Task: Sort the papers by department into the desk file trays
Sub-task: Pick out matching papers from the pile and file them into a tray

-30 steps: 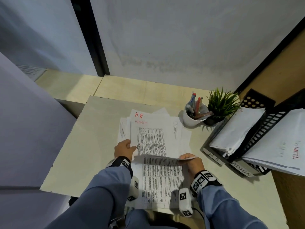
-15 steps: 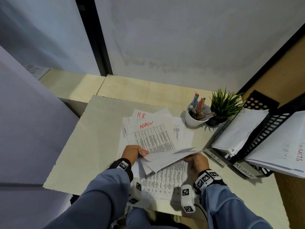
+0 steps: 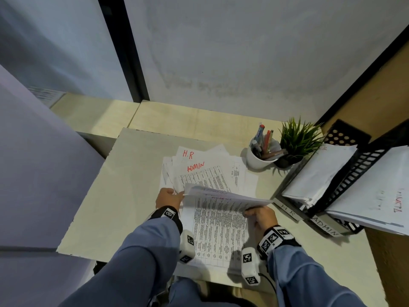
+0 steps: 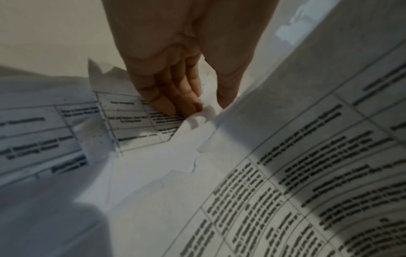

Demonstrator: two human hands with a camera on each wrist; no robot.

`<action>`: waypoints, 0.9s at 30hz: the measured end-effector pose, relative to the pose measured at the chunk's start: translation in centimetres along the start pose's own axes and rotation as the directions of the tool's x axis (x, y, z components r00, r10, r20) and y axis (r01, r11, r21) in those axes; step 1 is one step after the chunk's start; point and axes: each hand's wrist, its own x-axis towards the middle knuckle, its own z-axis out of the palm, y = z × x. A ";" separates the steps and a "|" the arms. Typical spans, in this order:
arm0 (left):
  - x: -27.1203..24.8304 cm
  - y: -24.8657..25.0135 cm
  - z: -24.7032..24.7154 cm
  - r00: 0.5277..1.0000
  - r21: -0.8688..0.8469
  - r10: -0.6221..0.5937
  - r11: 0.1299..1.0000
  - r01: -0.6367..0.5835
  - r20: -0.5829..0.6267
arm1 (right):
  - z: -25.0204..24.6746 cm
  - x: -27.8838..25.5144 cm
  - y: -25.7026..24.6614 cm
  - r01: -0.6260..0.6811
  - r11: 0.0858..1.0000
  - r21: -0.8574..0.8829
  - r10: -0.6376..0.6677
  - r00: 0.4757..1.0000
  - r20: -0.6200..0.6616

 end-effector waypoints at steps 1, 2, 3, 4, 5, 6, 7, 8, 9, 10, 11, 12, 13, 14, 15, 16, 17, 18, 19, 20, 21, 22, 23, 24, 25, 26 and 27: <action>0.0 0.0 0.1 1.000 0.000 0.011 1.000 -0.011 0.007 | 0.0 0.2 0.3 0.004 1.000 -0.021 -0.004 1.000 0.011; 0.0 0.0 0.2 0.999 0.024 0.036 0.999 -0.037 0.019 | 0.1 0.6 0.6 0.002 0.999 -0.034 -0.001 1.000 0.017; 0.0 0.1 0.1 0.997 0.074 0.062 0.995 -0.065 0.042 | 0.1 0.8 0.8 -0.005 0.999 -0.036 0.005 1.000 0.019; 0.0 0.1 0.1 0.995 0.122 0.089 0.988 -0.095 0.055 | 0.0 0.9 0.9 -0.011 0.999 -0.040 0.012 1.000 0.022; -0.2 0.1 0.0 0.992 0.148 0.114 0.981 -0.122 0.060 | 0.0 1.0 1.0 -0.014 0.999 -0.050 0.015 1.000 0.020; -0.2 -0.1 -0.1 0.989 0.147 0.133 0.979 -0.142 0.066 | -0.2 0.9 0.9 -0.011 0.998 -0.066 0.012 1.000 0.021; -0.5 -0.1 -0.2 0.986 0.110 0.151 0.981 -0.158 0.072 | -0.2 0.9 0.9 -0.012 0.996 -0.084 0.014 1.000 0.018; -0.4 -0.3 -0.3 0.981 0.073 0.178 0.980 -0.184 0.079 | -0.3 0.9 0.8 -0.010 0.995 -0.098 0.012 1.000 0.014; -0.6 -0.4 -0.5 0.974 0.043 0.201 0.978 -0.206 0.101 | -0.4 1.0 0.8 -0.013 0.994 -0.110 0.014 1.000 0.007; -0.6 -0.6 -0.6 0.964 0.024 0.235 0.971 -0.239 0.123 | -0.4 1.1 0.9 -0.029 0.994 -0.110 0.029 1.000 -0.002; -0.8 -0.6 -0.8 0.955 0.013 0.250 0.967 -0.255 0.157 | -0.5 1.1 0.7 -0.051 0.995 -0.088 0.050 0.999 -0.014; -0.6 -0.8 -0.8 0.947 -0.014 0.265 0.964 -0.267 0.180 | -0.6 0.9 0.6 -0.064 0.997 -0.050 0.063 0.998 -0.021; -0.7 -0.7 -0.8 0.946 -0.066 0.254 0.967 -0.245 0.203 | -0.6 0.6 0.5 -0.066 0.998 -0.021 0.065 0.998 -0.026; -0.4 -1.0 -0.7 0.942 -0.124 0.255 0.965 -0.232 0.221 | -0.7 0.5 0.5 -0.063 0.998 0.001 0.063 0.998 -0.031; -0.4 -1.1 -0.7 0.938 -0.161 0.251 0.963 -0.216 0.241 | -0.7 0.3 0.4 -0.063 0.998 0.021 0.064 0.997 -0.032; -0.3 -1.2 -0.6 0.932 -0.169 0.251 0.963 -0.212 0.263 | -0.7 0.3 0.3 -0.067 0.997 0.033 0.068 0.997 -0.030; -0.3 -1.3 -0.6 0.928 -0.164 0.242 0.966 -0.202 0.282 | -0.7 0.4 0.2 -0.075 0.996 0.037 0.076 0.997 -0.027; -0.2 -1.2 -0.5 0.920 -0.160 0.243 0.966 -0.201 0.308 | -0.7 0.6 0.2 -0.085 0.996 0.030 0.086 0.996 -0.030; -0.3 -0.8 -0.4 0.922 -0.132 0.222 0.973 -0.189 0.318 | -0.7 0.5 -0.1 -0.090 0.996 0.013 0.090 0.995 -0.032; -0.5 -0.3 -0.3 0.919 -0.104 0.203 0.979 -0.178 0.337 | -0.6 0.4 -0.3 -0.088 0.996 -0.003 0.088 0.996 -0.035; -1.3 0.7 -0.6 0.921 -0.072 0.169 0.985 -0.154 0.351 | -0.6 0.3 -0.5 -0.078 0.997 -0.013 0.078 0.996 -0.033; -1.8 1.3 -0.7 0.923 -0.033 0.152 0.988 -0.151 0.353 | -0.6 0.0 -0.7 -0.051 0.999 -0.015 0.051 0.999 -0.020; -2.5 2.1 -1.0 0.931 -0.004 0.138 0.989 -0.145 0.338 | -0.6 -0.2 -1.1 -0.011 1.000 -0.009 0.011 1.000 0.004; -2.3 2.3 -0.9 0.930 -0.005 0.162 0.985 -0.170 0.328 | -0.6 -0.5 -1.5 0.029 1.000 -0.002 -0.029 0.999 0.033; -2.9 2.9 -1.1 0.918 -0.028 0.181 0.983 -0.183 0.352 | -0.5 -0.6 -2.0 0.062 0.998 0.006 -0.062 0.997 0.051; -3.1 3.1 -1.1 0.905 -0.065 0.233 0.972 -0.225 0.356 | -0.5 -0.6 -2.4 0.083 0.996 0.017 -0.084 0.995 0.055; -4.2 3.7 -1.4 0.899 -0.106 0.237 0.971 -0.213 0.367 | -0.6 -0.3 -2.8 0.096 0.995 0.039 -0.097 0.994 0.043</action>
